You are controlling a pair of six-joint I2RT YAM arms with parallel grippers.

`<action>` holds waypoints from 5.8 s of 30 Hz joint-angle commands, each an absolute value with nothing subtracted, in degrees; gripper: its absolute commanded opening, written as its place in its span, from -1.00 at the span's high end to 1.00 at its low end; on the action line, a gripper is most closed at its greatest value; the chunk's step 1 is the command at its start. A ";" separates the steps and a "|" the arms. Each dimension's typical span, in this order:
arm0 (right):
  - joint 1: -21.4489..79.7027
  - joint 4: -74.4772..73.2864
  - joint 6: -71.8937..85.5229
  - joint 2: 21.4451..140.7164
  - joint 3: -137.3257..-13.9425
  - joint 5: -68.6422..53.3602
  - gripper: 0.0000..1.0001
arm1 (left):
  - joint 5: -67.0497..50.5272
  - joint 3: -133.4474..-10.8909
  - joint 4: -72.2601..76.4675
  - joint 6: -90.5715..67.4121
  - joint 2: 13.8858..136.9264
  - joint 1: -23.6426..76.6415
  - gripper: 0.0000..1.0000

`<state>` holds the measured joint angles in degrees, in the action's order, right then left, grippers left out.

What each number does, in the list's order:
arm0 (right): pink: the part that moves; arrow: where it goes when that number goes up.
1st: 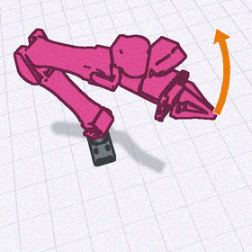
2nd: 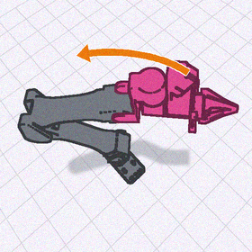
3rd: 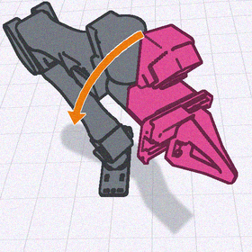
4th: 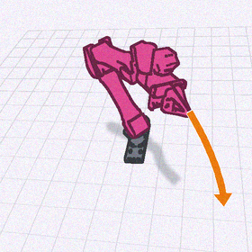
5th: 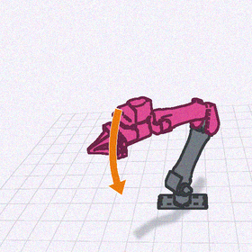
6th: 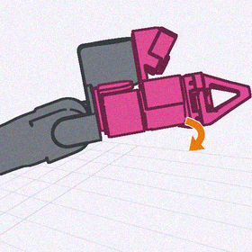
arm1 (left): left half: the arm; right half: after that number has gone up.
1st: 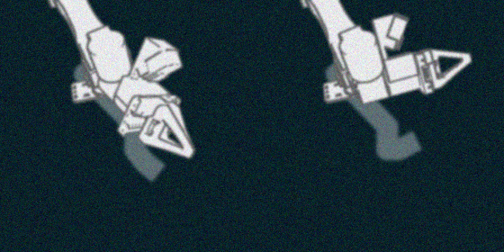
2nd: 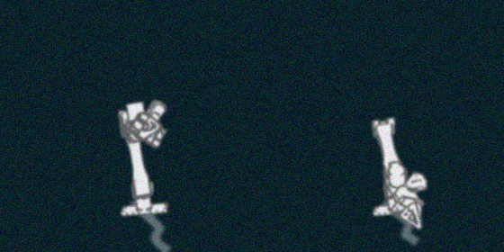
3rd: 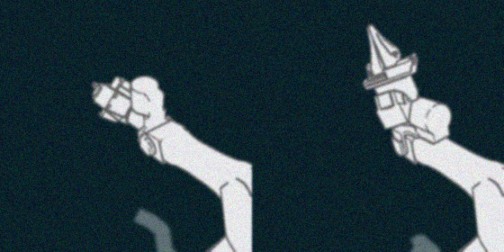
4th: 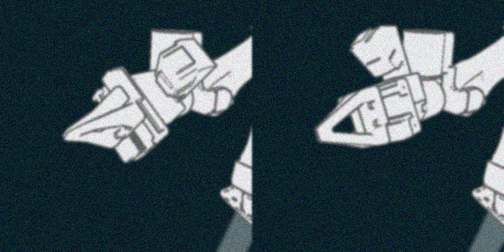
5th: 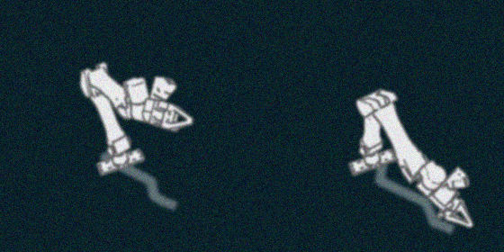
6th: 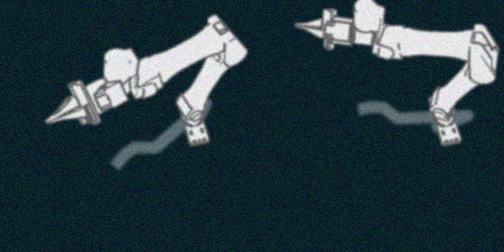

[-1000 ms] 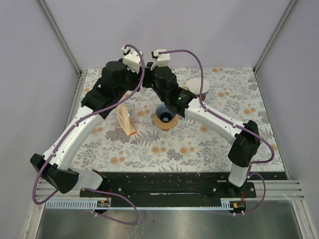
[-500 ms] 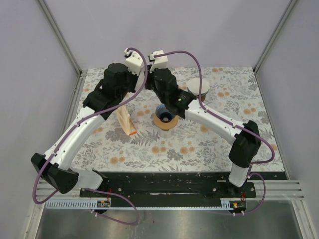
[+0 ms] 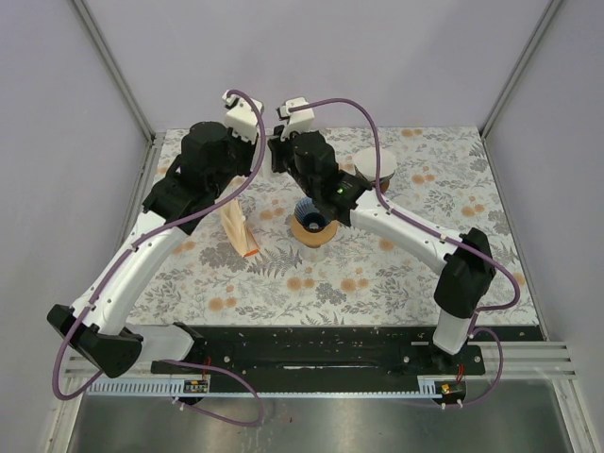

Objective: Place the coffee filter in the dripper
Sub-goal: Adjust the coffee filter, then place the coffee filter in the coffee dripper.

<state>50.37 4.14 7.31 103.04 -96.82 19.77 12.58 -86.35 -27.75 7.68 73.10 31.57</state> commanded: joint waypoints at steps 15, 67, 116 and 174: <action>49.48 -18.16 5.88 98.00 -103.96 16.09 1.00 | 5.03 -86.75 -29.43 9.24 69.61 31.73 0.30; 36.92 -48.61 6.07 95.80 -100.99 -4.66 -0.03 | -17.40 -89.47 -42.71 -2.90 91.14 32.08 1.00; 33.13 -34.37 0.35 95.71 -86.93 -12.92 -0.10 | -15.99 -88.51 -41.92 -0.35 92.20 31.73 0.15; 33.22 -32.34 -3.69 104.94 -94.04 -20.65 -0.07 | -21.53 -82.53 -38.06 2.20 90.70 26.89 0.89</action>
